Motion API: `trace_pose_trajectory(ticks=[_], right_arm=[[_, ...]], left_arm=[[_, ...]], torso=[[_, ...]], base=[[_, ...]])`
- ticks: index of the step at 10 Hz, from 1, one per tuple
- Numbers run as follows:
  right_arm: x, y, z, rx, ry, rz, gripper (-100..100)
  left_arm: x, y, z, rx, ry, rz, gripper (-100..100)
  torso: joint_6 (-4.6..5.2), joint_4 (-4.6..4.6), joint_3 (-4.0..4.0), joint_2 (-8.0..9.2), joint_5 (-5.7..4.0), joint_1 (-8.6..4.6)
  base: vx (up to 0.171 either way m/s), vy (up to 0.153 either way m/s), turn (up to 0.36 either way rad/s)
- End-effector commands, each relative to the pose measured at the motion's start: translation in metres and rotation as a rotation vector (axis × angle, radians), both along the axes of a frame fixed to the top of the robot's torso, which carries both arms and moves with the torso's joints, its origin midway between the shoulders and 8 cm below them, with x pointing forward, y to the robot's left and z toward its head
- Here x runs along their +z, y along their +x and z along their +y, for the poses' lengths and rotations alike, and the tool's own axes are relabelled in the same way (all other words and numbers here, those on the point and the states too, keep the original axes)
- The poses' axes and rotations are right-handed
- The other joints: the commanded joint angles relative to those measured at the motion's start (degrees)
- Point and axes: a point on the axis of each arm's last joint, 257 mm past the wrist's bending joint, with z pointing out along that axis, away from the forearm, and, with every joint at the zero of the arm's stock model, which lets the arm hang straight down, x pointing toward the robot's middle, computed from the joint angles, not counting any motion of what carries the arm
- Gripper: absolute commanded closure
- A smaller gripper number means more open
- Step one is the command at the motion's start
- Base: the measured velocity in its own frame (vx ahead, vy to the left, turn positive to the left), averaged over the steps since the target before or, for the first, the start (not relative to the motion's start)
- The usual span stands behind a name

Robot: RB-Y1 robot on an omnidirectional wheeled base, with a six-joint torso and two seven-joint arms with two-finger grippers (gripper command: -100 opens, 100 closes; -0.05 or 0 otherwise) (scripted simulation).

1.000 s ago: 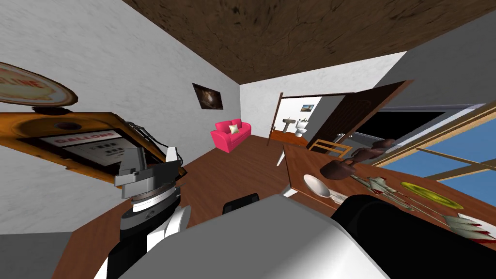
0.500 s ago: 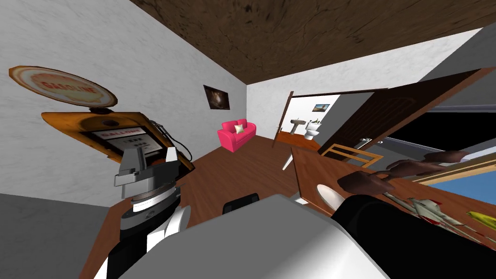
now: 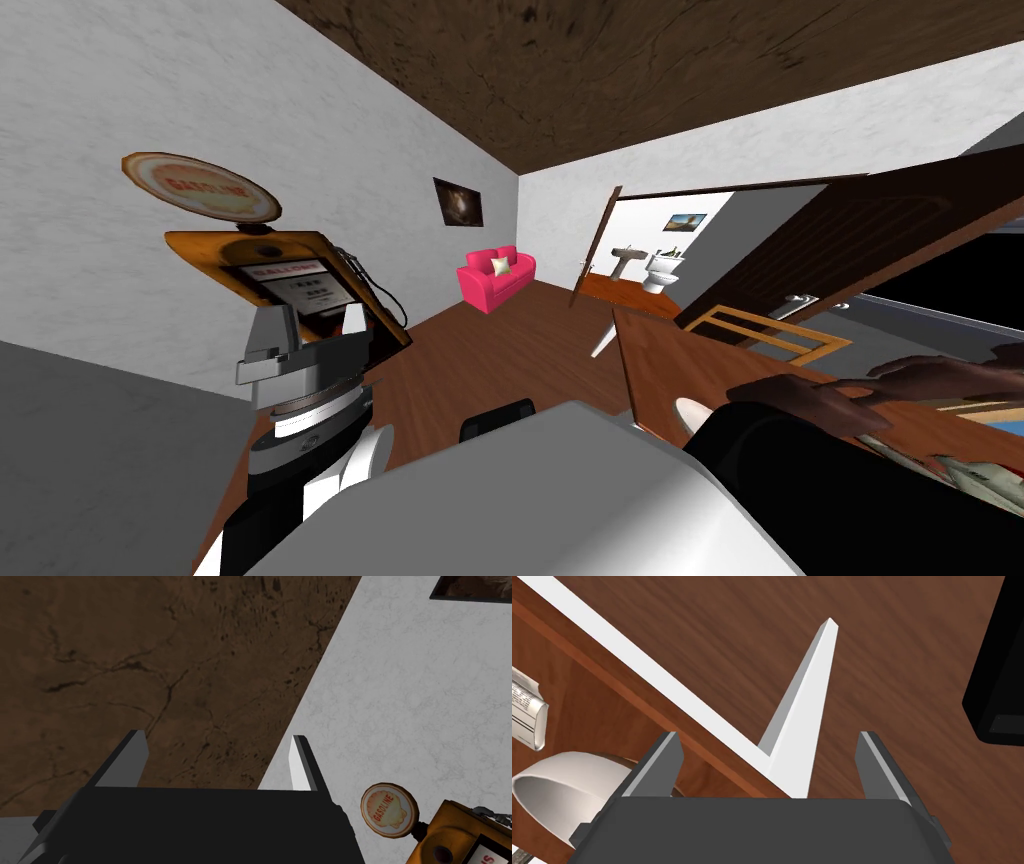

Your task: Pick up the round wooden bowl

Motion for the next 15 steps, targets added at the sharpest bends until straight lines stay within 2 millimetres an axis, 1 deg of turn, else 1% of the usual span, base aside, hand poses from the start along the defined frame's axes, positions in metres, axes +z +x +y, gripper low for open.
trace_pose_trajectory(ticks=[1, 2, 3, 4, 5, 6, 7, 8, 10, 11, 12, 13, 15], right_arm=[[0.017, -0.018, -0.023, 0.006, -0.046, 0.054, -100], [0.017, -0.018, -0.023, 0.006, -0.046, 0.054, -100], [0.030, -0.029, -0.040, 0.012, -0.083, 0.093, -100], [0.034, -0.031, -0.047, 0.016, -0.099, 0.107, -100], [0.024, -0.021, -0.041, 0.020, -0.086, 0.092, -100], [0.029, -0.026, -0.043, 0.018, -0.087, 0.096, -100], [0.028, -0.024, -0.043, 0.019, -0.088, 0.095, 0], [0.015, -0.025, -0.033, 0.011, -0.089, 0.094, -100], [0.015, -0.025, -0.033, 0.011, -0.089, 0.094, -100], [0.006, -0.025, -0.026, 0.005, -0.089, 0.094, -100], [0.009, -0.024, -0.029, 0.006, -0.088, 0.093, -100], [0.008, -0.024, -0.029, 0.007, -0.089, 0.094, 100], [0.008, -0.023, -0.028, 0.007, -0.086, 0.093, 100]], left_arm=[[0.000, 0.000, 0.000, 0.000, 0.000, 0.000, 0], [0.000, 0.000, 0.000, 0.000, 0.000, 0.000, 0], [0.000, 0.000, 0.000, 0.000, 0.000, 0.000, 0], [0.000, 0.000, 0.000, 0.000, 0.000, 0.000, 0], [0.000, 0.000, 0.000, 0.000, 0.000, 0.000, 0], [0.000, 0.000, 0.000, 0.000, 0.000, 0.000, 0], [0.000, 0.000, 0.000, 0.000, 0.000, 0.000, 0], [0.000, 0.000, 0.000, 0.000, 0.000, 0.000, 0], [0.000, 0.000, 0.000, 0.000, 0.000, 0.000, 0], [0.000, 0.000, 0.000, 0.000, 0.000, 0.000, 0], [0.000, 0.000, 0.000, 0.000, 0.000, 0.000, 0], [0.000, 0.000, 0.000, 0.000, 0.000, 0.000, 0], [0.000, 0.000, 0.000, 0.000, 0.000, 0.000, 0]], torso=[[0.00, 0.00, 0.00, 0.00, 0.00, 0.00], [0.00, -0.02, -0.04, -0.06, 0.00, 0.00], [0.06, -0.01, -0.01, -0.01, -0.01, -0.01], [-0.01, -0.02, -0.04, -0.08, -0.01, -0.07], [-0.04, -0.05, -0.14, -0.24, -0.05, -0.27], [-0.04, -0.07, -0.19, -0.34, -0.13, -0.51], [0.07, -0.04, -0.09, -0.14, -0.11, -0.33], [0.08, 0.00, 0.02, 0.04, -0.05, -0.12], [0.08, 0.06, 0.15, 0.27, -0.09, -0.28], [0.09, 0.06, 0.15, 0.26, -0.07, -0.16], [0.07, 0.06, 0.14, 0.25, -0.07, -0.16], [0.09, 0.05, 0.13, 0.22, -0.04, -0.09], [0.08, 0.04, 0.11, 0.19, 0.01, -0.04]], base=[[0.059, 0.020, 0.212], [0.046, 0.007, 0.078], [0.063, -0.006, 0.202], [0.114, -0.062, 0.334], [0.130, -0.132, 0.304], [0.056, -0.071, 0.072], [0.011, -0.013, -0.005], [-0.013, -0.063, 0.074], [-0.030, -0.054, 0.013], [-0.018, -0.037, 0.029], [-0.009, -0.021, 0.013], [0.000, 0.000, 0.000], [0.000, 0.000, 0.000]])
